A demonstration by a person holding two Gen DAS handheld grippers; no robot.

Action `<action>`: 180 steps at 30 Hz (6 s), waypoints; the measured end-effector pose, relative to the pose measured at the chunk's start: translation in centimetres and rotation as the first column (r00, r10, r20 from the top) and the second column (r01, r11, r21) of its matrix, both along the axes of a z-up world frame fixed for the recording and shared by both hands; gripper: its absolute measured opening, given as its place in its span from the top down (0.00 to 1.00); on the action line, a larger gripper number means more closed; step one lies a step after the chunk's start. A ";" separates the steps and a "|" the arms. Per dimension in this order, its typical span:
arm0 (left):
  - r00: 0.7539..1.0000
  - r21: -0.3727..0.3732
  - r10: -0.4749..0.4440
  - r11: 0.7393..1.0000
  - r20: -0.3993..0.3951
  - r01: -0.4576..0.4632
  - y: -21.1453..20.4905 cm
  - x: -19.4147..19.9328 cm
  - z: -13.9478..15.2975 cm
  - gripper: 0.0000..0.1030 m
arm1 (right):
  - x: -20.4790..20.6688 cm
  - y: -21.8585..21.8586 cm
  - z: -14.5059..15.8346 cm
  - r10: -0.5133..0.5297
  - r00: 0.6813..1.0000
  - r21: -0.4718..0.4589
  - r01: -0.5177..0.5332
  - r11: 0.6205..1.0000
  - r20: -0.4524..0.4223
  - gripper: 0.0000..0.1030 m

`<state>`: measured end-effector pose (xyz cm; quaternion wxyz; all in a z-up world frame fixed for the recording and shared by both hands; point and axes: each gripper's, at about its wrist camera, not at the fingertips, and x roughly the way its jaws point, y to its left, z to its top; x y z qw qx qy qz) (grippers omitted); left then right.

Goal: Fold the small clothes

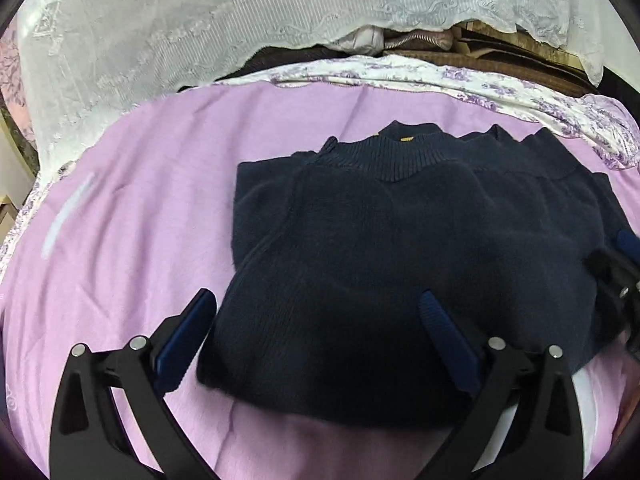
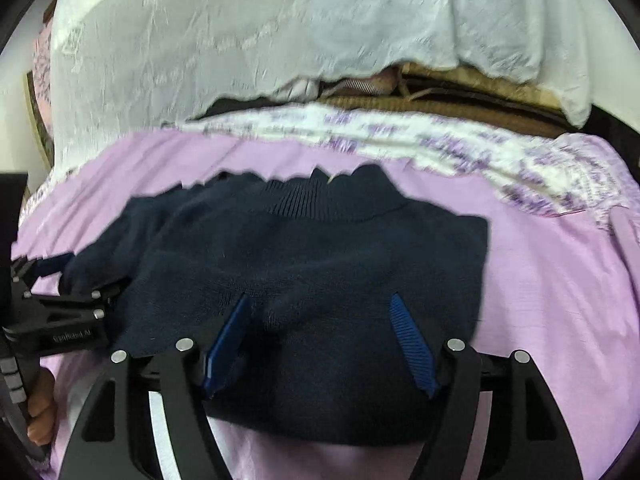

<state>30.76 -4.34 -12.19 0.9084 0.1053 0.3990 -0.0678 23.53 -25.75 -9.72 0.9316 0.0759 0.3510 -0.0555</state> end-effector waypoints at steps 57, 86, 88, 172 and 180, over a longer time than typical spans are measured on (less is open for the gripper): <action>1.000 -0.062 0.016 0.998 0.003 -0.016 1.1 -1.5 1.0 0.04 | -3.4 0.2 2.0 -0.097 0.990 0.055 0.092 0.994 0.103 0.24; 1.000 0.008 -0.007 1.000 -0.010 0.007 -7.2 -2.0 2.3 0.04 | -7.2 -9.9 -1.2 -0.245 0.967 0.500 0.244 0.831 -0.066 0.40; 0.999 0.012 -0.017 1.000 -0.032 0.017 -7.1 -1.8 0.0 0.04 | -6.8 -10.2 -1.9 -0.241 0.967 0.524 0.248 0.815 -0.083 0.40; 0.998 0.032 -0.062 0.998 0.027 0.061 -7.3 -1.5 0.3 0.04 | 0.9 -11.9 -5.7 -0.068 0.998 0.716 0.053 0.696 -0.008 0.76; 0.993 0.008 -0.114 0.993 0.039 0.114 -7.3 -2.0 0.8 0.23 | -0.8 -9.0 -1.6 -0.126 0.990 0.535 0.075 0.842 0.061 0.83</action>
